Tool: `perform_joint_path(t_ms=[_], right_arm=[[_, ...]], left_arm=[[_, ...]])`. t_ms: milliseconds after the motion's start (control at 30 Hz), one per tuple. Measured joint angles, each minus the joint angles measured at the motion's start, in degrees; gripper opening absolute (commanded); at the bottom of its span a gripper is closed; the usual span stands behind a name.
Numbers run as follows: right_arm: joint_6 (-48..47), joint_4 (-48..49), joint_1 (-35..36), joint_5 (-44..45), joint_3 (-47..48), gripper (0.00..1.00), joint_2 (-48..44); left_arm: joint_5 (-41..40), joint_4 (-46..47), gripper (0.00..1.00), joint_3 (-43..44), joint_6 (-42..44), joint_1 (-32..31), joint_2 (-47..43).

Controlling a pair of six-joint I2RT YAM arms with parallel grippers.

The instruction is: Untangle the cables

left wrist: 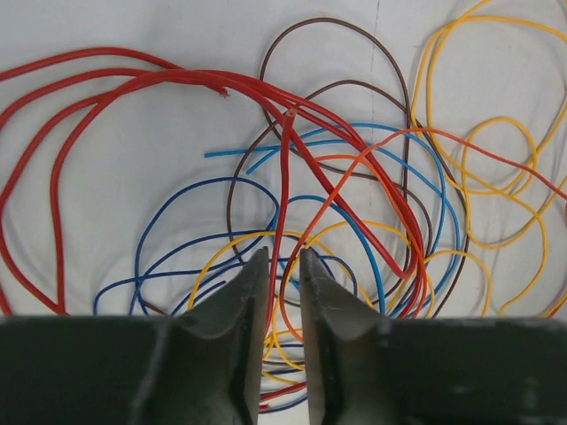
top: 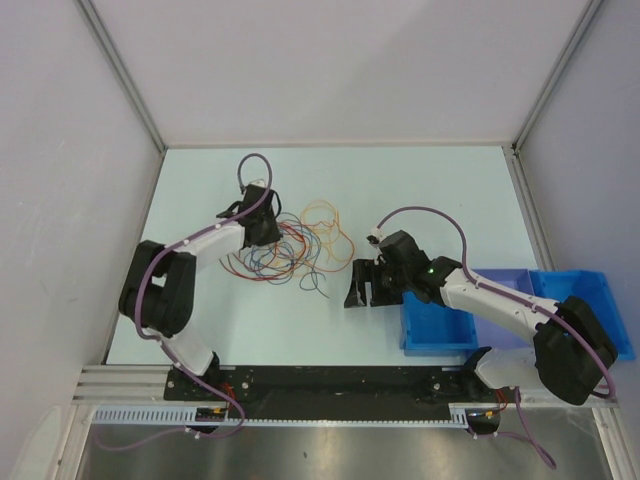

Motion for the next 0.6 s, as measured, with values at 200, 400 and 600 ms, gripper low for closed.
perform_joint_path(t_ms=[200,400,600], right_arm=[[-0.1,-0.1,0.0,0.1,0.0,0.83,-0.1],[-0.1,-0.7,0.1,0.6,0.0,0.82,-1.5],[0.1,-1.0,0.7,1.2,0.0,0.82,-3.4]], left_arm=[[-0.5,-1.0,0.0,1.4,0.5,-0.2,1.4],[-2.3,-12.4,0.0,14.8,0.7,-1.3,-3.0],[-4.1,-20.2,0.0,45.8,2.8,-3.2,-6.2]])
